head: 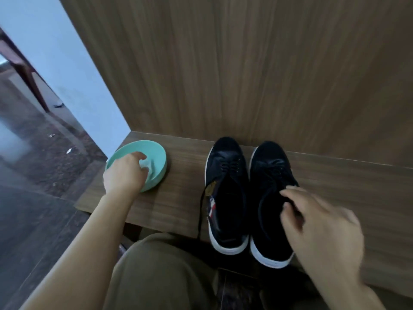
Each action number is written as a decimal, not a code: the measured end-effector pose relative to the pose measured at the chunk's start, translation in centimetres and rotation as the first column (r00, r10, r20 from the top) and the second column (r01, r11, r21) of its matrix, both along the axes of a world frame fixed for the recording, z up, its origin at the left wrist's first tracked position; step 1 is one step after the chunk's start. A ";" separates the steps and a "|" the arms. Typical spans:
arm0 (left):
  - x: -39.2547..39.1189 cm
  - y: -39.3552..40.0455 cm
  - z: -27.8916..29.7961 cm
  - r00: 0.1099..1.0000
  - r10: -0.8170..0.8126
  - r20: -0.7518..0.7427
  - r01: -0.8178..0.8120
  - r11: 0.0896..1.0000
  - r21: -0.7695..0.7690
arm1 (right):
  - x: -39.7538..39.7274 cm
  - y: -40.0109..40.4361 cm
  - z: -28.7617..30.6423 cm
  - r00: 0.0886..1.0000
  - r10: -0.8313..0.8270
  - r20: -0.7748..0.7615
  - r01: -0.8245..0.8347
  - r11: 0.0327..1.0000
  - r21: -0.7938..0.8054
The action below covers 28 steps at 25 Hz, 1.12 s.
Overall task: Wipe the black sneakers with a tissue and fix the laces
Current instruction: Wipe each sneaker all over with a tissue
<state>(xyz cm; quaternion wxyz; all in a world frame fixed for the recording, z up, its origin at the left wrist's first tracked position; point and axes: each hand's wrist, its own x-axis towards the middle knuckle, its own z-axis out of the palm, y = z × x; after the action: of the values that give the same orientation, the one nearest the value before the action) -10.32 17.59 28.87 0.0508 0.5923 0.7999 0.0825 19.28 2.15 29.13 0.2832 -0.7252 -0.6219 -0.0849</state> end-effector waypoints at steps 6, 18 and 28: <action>-2.3 3.4 -2.9 0.992 -0.023 -0.121 -0.004 0.976 -0.219 | -0.2 1.9 -1.2 0.997 0.007 -0.077 0.002 0.992 0.125; 1.9 -0.7 8.8 0.372 -0.384 0.845 -0.028 0.905 0.424 | -0.3 0.7 -1.1 0.972 0.150 -0.180 -0.094 0.953 0.287; 15.1 -11.9 8.8 -0.212 -0.352 0.912 0.370 0.834 0.409 | -3.2 -1.9 2.1 -0.173 0.303 -0.937 -0.336 0.876 0.345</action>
<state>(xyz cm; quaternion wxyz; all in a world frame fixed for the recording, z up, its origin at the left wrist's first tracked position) 4.79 5.73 37.67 0.6379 0.5417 0.2953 0.4609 16.09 0.28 31.22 0.6454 -0.3766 -0.3759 0.5481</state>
